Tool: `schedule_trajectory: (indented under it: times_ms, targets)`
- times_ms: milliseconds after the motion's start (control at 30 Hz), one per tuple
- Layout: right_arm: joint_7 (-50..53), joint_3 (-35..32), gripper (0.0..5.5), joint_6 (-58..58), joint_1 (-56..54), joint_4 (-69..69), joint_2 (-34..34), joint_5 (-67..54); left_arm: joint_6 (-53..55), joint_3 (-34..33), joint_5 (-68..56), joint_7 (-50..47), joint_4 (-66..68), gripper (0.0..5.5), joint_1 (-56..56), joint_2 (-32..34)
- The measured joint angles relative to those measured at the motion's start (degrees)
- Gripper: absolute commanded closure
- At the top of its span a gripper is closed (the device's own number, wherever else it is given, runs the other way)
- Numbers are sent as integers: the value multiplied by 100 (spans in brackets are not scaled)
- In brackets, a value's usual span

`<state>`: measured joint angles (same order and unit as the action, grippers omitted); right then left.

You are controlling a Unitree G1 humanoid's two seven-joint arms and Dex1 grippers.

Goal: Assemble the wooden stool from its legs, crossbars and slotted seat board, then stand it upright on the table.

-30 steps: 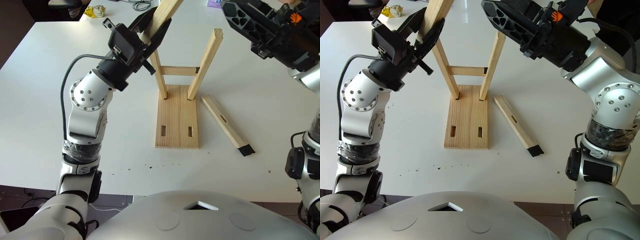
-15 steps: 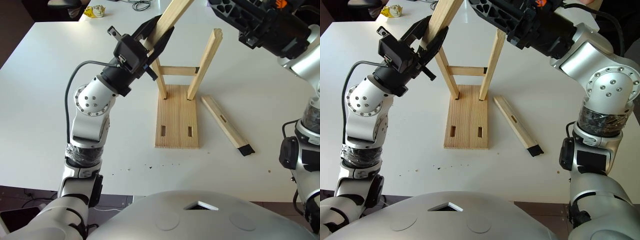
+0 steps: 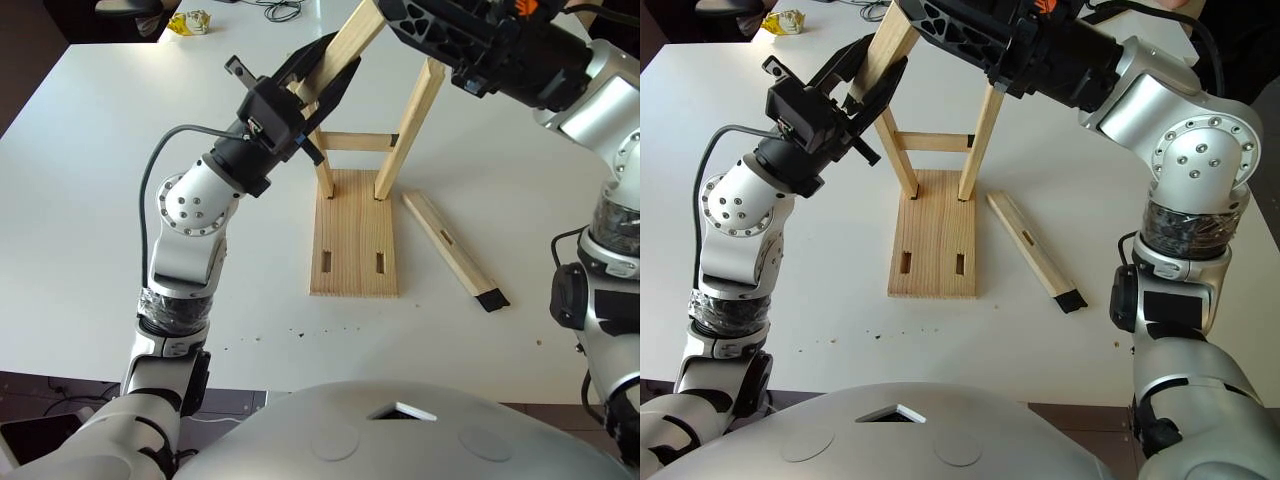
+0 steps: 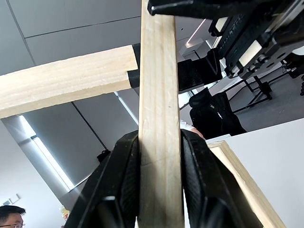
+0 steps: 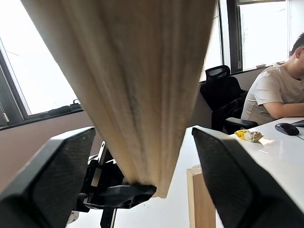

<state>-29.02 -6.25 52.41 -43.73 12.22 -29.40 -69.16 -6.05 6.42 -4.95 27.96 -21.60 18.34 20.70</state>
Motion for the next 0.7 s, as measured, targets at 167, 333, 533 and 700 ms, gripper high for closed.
schedule_trajectory:
  times_ms: [167, 333, 533, 700]
  targets:
    - [-100, 68, 248, 14, -14, -25, 18, 171, -116, 6, 76, 0, 13, 440, -73, -5]
    - [-124, 132, 322, 57, -51, -27, 64, 240, -224, 10, 157, -5, 66, 440, -114, -26]
    - [-128, 131, 339, 99, -74, -28, 78, 363, -260, 14, 170, -17, 107, 440, -128, -45]
    - [-145, 130, 339, 101, -74, -23, 114, 419, -336, 10, 191, -32, 157, 440, -131, -45]
